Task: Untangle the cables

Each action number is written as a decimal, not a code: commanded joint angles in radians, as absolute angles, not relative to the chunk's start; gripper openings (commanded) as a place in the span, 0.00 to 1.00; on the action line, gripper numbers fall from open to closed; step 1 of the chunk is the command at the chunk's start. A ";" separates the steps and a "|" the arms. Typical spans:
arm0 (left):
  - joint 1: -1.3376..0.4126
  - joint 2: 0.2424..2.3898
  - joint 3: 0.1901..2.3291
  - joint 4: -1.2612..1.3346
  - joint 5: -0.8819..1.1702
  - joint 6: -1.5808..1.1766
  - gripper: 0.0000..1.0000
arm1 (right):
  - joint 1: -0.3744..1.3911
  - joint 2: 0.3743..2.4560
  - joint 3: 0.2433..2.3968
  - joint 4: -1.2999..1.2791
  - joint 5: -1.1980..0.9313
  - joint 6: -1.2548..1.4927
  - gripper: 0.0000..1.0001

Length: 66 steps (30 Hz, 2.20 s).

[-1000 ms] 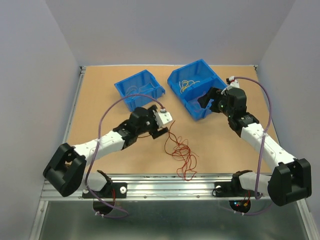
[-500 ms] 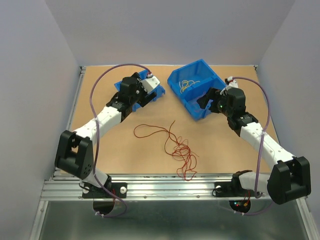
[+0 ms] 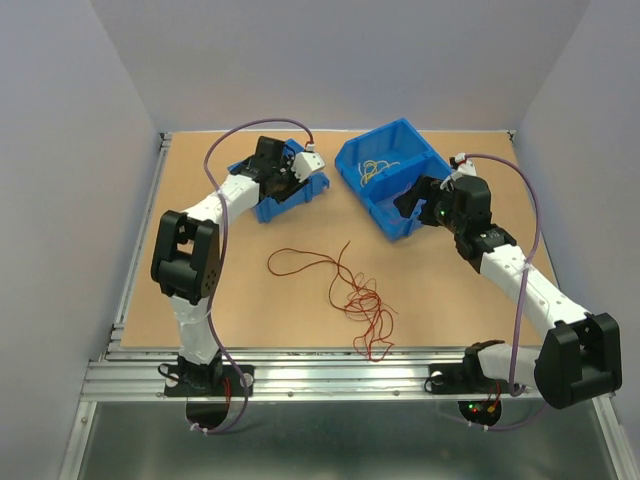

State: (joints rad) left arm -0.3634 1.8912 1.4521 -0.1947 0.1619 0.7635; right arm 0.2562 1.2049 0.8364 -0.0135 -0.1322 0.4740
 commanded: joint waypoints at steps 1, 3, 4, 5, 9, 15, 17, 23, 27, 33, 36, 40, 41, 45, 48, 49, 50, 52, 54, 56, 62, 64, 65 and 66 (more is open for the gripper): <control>-0.341 1.879 1.499 -0.302 0.203 0.784 0.45 | 0.261 1.198 0.859 0.041 -0.143 0.459 0.89; -0.341 1.844 1.470 -0.288 0.193 0.810 0.24 | 0.261 1.197 0.859 0.041 -0.143 0.459 0.89; -0.341 1.829 1.433 -0.282 0.190 0.819 0.15 | 0.261 1.198 0.859 0.041 -0.144 0.459 0.89; -0.341 1.792 1.408 -0.255 0.177 0.834 0.00 | 0.261 1.200 0.858 0.041 -0.144 0.459 0.89; -0.342 1.674 1.176 -0.082 0.085 0.860 0.00 | 0.261 1.201 0.859 0.043 -0.146 0.460 0.89; -0.342 1.474 0.858 0.309 -0.026 0.937 0.00 | 0.262 1.206 0.859 0.043 -0.149 0.460 0.89; -0.341 1.430 0.726 0.420 -0.032 1.000 0.00 | 0.261 1.209 0.859 0.043 -0.150 0.460 0.89; -0.334 1.307 0.497 0.753 -0.005 1.164 0.00 | 0.261 1.209 0.861 0.043 -0.153 0.463 0.89; -0.334 1.313 0.502 0.755 -0.005 1.189 0.00 | 0.261 1.201 0.859 0.043 -0.155 0.462 0.89; -0.334 1.298 0.485 0.801 -0.029 1.201 0.00 | 0.261 1.198 0.861 0.041 -0.156 0.462 0.89; -0.337 1.292 0.479 0.810 -0.044 1.192 0.00 | 0.261 1.198 0.859 0.043 -0.158 0.463 0.89; -0.333 1.285 0.561 0.622 -0.008 1.117 0.00 | 0.261 1.212 0.868 0.041 -0.175 0.459 0.89; -0.328 1.290 0.619 0.515 0.044 1.068 0.00 | 0.261 1.229 0.882 0.041 -0.182 0.453 0.88; -0.328 1.311 0.739 0.358 0.127 0.987 0.00 | 0.276 1.316 0.983 0.003 -0.200 0.433 0.86; -0.330 1.309 0.749 0.350 0.153 0.960 0.00 | 0.325 1.417 1.072 -0.078 -0.151 0.413 0.86; -0.330 1.307 0.750 0.347 0.166 0.957 0.00 | 0.348 1.448 1.138 -0.095 -0.097 0.402 0.86; -0.330 1.305 0.750 0.345 0.175 0.960 0.00 | 0.398 1.478 1.175 -0.141 -0.059 0.391 0.86; -0.331 1.298 0.752 0.325 0.209 0.979 0.00 | 0.445 1.581 1.300 -0.188 0.042 0.351 0.86; -0.333 1.301 0.761 0.295 0.236 0.979 0.00 | 0.488 1.671 1.373 -0.238 0.122 0.307 0.86; -0.333 1.310 0.796 0.246 0.259 0.977 0.00 | 0.495 1.724 1.468 -0.259 0.164 0.287 0.86; -0.334 1.402 0.925 0.086 0.305 0.945 0.00 | 0.497 1.952 1.679 -0.311 0.277 0.163 0.85; -0.334 1.428 0.943 0.077 0.298 0.931 0.00 | 0.499 2.029 1.797 -0.350 0.324 0.123 0.83; -0.334 1.442 0.959 0.069 0.293 0.925 0.00 | 0.499 2.089 1.859 -0.380 0.362 0.101 0.81; -0.334 1.450 0.965 0.069 0.296 0.922 0.00 | 0.497 2.111 1.859 -0.386 0.379 0.088 0.81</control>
